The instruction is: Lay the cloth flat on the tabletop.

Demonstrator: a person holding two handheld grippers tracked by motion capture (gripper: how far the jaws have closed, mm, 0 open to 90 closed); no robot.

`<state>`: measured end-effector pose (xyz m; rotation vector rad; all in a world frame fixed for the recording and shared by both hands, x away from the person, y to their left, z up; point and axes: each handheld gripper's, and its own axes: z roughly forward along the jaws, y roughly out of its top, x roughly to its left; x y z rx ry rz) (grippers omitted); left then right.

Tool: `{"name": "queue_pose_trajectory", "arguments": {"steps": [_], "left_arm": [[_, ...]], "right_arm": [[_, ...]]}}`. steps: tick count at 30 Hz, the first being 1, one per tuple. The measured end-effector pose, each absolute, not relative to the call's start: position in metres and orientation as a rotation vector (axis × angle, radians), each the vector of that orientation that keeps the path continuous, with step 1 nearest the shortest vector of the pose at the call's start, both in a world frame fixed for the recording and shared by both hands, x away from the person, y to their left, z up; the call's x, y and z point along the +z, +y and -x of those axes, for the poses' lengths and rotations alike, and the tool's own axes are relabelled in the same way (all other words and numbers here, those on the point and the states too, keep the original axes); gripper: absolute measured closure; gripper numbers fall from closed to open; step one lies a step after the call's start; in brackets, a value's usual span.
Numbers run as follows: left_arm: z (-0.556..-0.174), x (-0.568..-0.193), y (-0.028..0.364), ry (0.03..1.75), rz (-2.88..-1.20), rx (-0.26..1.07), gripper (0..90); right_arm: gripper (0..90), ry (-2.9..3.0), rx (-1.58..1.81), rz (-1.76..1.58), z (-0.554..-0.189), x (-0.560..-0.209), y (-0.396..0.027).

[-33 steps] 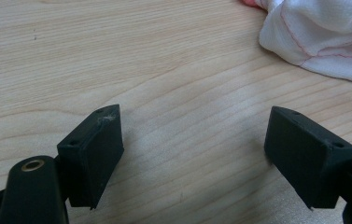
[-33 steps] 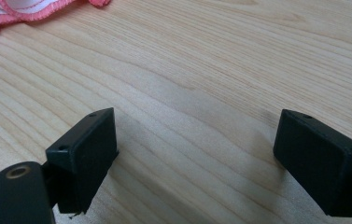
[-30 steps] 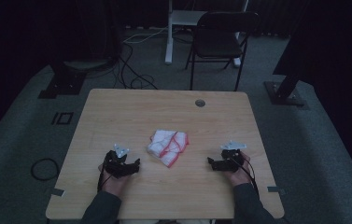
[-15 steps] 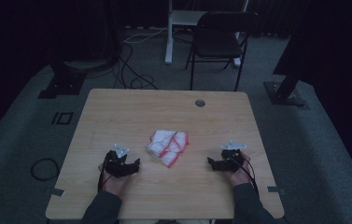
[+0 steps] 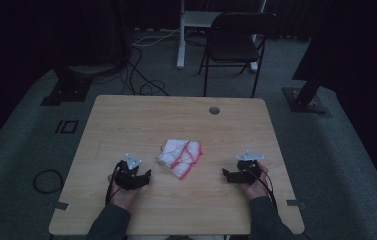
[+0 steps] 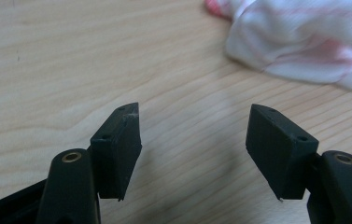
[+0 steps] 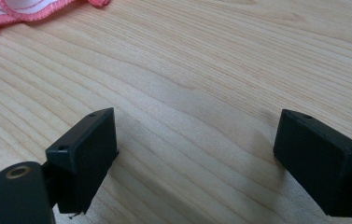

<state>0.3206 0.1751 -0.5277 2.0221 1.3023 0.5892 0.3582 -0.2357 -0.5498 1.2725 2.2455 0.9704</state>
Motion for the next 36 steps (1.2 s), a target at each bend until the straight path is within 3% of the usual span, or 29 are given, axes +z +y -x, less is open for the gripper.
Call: {"name": "queue_pose_trajectory", "arguments": {"steps": [17, 36], "left_arm": [[-0.333, -0.481, 0.159, 1.168, -2.009, 0.588, 40.2], [-0.362, -0.47, 0.112, 1.061, -2.09, 0.572, 42.0]], "right_arm": [[13.3, 2.246, 0.97, -1.272, -0.358, -0.55, -0.236], [13.3, 2.245, 0.97, -1.271, -0.358, -0.55, -0.236]]}}
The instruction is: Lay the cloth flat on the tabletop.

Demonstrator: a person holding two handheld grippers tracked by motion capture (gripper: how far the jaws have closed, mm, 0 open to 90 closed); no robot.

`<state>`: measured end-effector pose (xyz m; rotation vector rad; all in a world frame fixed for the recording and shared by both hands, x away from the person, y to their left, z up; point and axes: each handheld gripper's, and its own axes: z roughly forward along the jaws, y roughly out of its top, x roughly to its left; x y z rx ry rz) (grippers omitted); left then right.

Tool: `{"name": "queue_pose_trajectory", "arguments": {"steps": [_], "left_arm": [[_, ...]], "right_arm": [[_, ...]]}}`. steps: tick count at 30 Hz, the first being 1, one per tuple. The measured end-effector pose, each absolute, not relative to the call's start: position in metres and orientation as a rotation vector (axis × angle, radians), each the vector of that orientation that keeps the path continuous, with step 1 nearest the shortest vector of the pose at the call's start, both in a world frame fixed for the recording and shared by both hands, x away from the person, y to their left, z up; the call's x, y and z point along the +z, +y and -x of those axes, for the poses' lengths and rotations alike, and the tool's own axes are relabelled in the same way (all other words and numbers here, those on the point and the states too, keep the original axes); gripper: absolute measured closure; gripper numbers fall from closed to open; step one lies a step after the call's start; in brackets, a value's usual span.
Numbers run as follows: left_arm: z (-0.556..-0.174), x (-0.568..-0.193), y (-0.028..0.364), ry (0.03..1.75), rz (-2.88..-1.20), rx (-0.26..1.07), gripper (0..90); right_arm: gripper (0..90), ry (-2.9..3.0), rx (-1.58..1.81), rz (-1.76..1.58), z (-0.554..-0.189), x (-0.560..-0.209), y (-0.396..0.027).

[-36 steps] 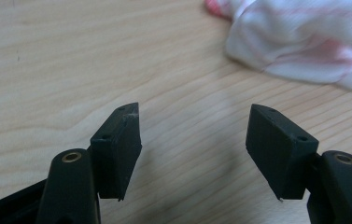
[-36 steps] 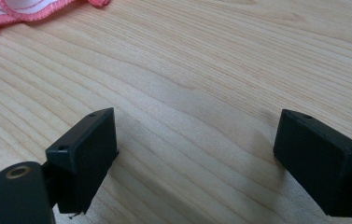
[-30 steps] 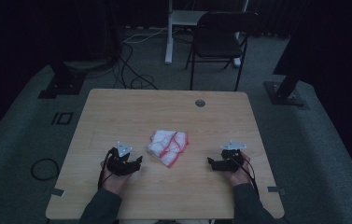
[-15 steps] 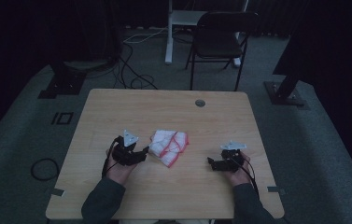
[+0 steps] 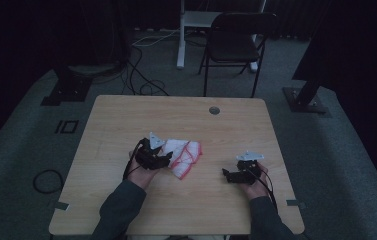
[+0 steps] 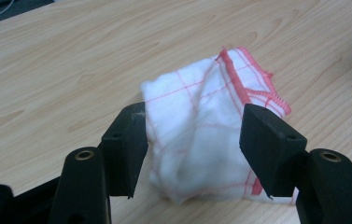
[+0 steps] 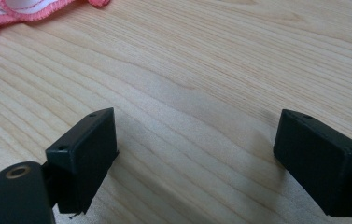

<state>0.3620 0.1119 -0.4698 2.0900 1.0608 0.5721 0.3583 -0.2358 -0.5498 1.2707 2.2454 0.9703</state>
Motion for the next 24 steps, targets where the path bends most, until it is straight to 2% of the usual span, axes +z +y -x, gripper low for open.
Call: {"name": "queue_pose_trajectory", "arguments": {"steps": [24], "left_arm": [[-0.401, -0.48, 0.059, 1.043, -2.214, 0.548, 43.5]], "right_arm": [[13.3, 2.245, 0.969, -1.274, -0.358, -0.55, -0.236]]}}
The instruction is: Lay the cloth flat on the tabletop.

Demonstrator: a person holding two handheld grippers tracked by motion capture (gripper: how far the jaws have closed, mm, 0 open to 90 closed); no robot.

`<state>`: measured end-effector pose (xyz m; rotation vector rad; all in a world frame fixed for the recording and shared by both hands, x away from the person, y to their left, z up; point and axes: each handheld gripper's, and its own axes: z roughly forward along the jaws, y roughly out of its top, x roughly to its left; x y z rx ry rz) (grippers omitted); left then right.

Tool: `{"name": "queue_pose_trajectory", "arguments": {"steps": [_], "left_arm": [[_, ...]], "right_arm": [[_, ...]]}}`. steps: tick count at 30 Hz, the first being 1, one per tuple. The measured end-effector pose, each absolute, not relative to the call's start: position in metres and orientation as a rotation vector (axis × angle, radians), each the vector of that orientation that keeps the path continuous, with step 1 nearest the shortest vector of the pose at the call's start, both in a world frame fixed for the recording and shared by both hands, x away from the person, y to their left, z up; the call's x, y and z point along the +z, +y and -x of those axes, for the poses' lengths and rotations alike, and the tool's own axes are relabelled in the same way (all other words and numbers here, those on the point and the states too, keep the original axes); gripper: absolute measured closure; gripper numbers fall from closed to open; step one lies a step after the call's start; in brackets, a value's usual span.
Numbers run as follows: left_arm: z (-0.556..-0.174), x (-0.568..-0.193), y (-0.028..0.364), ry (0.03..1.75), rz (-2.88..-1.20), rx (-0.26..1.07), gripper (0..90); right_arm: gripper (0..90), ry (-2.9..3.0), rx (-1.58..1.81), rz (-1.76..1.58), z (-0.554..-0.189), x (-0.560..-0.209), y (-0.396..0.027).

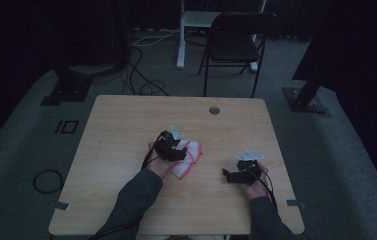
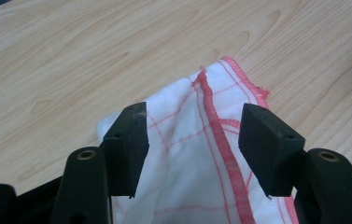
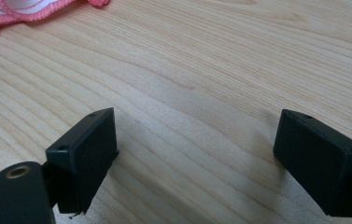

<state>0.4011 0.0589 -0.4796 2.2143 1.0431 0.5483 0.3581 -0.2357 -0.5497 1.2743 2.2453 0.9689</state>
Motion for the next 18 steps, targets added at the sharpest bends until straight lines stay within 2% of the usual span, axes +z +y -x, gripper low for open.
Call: {"name": "queue_pose_trajectory", "arguments": {"steps": [5, 14, 18], "left_arm": [[-0.413, -0.478, 0.049, 1.049, -2.27, 0.591, 46.0], [-0.423, -0.484, 0.039, 1.061, -2.33, 0.556, 49.2], [-0.426, -0.487, 0.036, 1.074, -2.353, 0.539, 55.8]], "right_arm": [[13.3, 2.246, 0.969, -1.277, -0.358, -0.55, -0.236], [13.3, 2.245, 0.969, -1.277, -0.358, -0.55, -0.236], [13.3, 2.245, 0.969, -1.276, -0.358, -0.55, -0.236]]}}
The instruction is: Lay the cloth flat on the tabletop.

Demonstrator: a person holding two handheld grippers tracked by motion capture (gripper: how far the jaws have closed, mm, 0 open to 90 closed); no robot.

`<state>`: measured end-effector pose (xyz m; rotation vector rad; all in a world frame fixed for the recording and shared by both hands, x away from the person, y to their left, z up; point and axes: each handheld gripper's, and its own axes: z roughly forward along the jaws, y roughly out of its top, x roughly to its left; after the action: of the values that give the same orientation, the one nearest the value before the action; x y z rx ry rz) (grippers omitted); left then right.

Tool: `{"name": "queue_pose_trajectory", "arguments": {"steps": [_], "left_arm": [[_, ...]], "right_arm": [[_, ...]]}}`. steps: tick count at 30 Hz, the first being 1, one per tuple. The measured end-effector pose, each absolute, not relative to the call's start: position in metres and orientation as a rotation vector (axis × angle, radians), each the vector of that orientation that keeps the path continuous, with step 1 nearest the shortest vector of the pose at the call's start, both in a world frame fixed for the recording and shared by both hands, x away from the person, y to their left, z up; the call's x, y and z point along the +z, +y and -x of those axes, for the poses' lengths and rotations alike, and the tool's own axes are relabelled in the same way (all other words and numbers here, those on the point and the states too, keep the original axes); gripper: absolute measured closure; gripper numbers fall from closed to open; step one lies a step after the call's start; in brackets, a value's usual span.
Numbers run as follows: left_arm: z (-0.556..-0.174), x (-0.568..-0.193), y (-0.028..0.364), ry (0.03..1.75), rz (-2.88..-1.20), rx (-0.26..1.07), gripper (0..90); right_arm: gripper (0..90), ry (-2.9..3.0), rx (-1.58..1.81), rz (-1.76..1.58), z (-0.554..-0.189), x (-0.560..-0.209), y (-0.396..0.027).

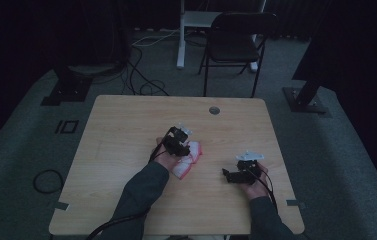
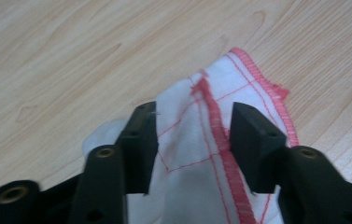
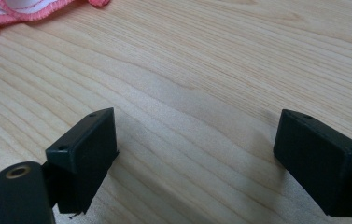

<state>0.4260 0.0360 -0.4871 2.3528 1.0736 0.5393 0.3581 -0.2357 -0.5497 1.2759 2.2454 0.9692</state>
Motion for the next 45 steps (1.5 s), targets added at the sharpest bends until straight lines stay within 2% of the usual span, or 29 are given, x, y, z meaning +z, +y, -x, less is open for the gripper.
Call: {"name": "queue_pose_trajectory", "arguments": {"steps": [1, 2, 3, 4, 7, 20, 33, 43, 45], "left_arm": [[-0.426, -0.488, 0.036, 1.08, -2.355, 0.536, 55.8], [-0.427, -0.488, 0.036, 1.079, -2.36, 0.526, 60.4], [-0.428, -0.489, 0.038, 1.08, -2.366, 0.482, 74.7], [-0.428, -0.488, 0.038, 1.074, -2.368, 0.487, 80.0], [-0.426, -0.485, 0.042, 1.068, -2.347, 0.506, 87.3], [-0.417, -0.466, 0.073, 1.098, -2.206, 0.537, 88.7], [-0.409, -0.453, 0.129, 1.211, -2.041, 0.563, 88.9], [-0.404, -0.463, 0.155, 1.278, -2.0, 0.553, 88.9], [-0.403, -0.467, 0.162, 1.296, -1.993, 0.547, 88.9]], "right_arm": [[13.3, 2.245, 0.969, -1.276, -0.358, -0.55, -0.236], [13.3, 2.245, 0.969, -1.276, -0.358, -0.55, -0.236], [13.3, 2.245, 0.969, -1.277, -0.358, -0.55, -0.236], [13.3, 2.245, 0.969, -1.276, -0.358, -0.55, -0.236], [13.3, 2.245, 0.969, -1.276, -0.358, -0.55, -0.236], [13.3, 2.246, 0.969, -1.276, -0.358, -0.55, -0.236], [13.8, 2.243, 0.968, -1.279, -0.358, -0.55, -0.235], [27.7, 2.213, 0.983, -1.277, -0.356, -0.549, -0.234], [33.6, 2.21, 0.976, -1.267, -0.354, -0.547, -0.23]]}}
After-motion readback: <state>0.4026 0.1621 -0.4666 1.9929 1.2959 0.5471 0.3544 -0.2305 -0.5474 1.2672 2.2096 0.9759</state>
